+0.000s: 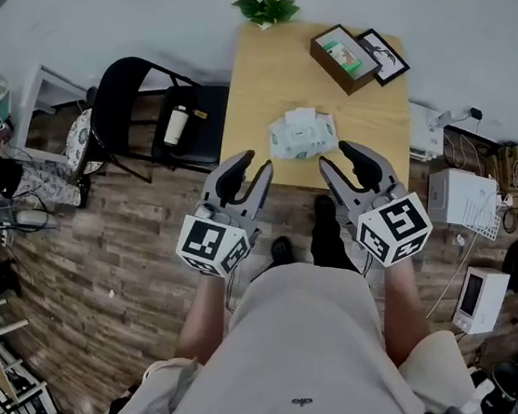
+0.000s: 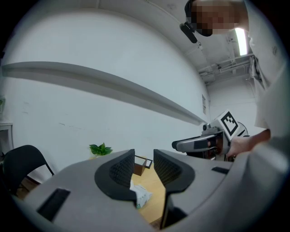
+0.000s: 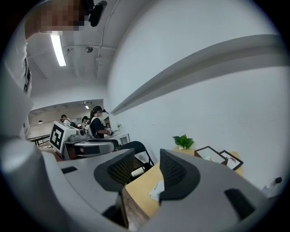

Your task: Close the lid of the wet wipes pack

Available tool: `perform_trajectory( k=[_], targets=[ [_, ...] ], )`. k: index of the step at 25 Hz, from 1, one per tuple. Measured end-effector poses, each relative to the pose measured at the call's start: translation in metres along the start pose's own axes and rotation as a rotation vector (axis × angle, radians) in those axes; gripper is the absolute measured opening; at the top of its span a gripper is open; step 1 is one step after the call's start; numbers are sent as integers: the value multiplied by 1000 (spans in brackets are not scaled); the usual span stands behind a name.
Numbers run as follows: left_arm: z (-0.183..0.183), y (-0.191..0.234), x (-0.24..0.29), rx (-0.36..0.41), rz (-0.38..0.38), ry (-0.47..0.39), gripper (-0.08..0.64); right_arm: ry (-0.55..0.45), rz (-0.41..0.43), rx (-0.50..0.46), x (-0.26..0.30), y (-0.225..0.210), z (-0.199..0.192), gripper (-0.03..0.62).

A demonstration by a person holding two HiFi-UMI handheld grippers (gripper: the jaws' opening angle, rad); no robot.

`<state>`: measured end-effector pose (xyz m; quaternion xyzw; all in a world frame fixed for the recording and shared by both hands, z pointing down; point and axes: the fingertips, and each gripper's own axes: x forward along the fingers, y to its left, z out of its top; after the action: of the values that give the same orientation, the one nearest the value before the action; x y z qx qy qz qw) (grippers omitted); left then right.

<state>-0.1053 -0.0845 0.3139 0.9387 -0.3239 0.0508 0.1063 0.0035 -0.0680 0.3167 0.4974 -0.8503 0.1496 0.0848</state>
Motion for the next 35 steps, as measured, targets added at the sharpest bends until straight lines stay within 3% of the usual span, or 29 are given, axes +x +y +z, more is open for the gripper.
perform_trajectory(
  k=[8, 21, 35],
  targets=[
    [8, 20, 41, -8, 72, 5, 118, 20, 51, -9, 31, -49, 11, 161],
    [5, 36, 72, -15, 250, 52, 118, 89, 211, -38, 75, -96, 4, 161],
    [-15, 40, 87, -72, 398, 72, 118, 191, 349, -184, 112, -118, -25, 160]
  ],
)
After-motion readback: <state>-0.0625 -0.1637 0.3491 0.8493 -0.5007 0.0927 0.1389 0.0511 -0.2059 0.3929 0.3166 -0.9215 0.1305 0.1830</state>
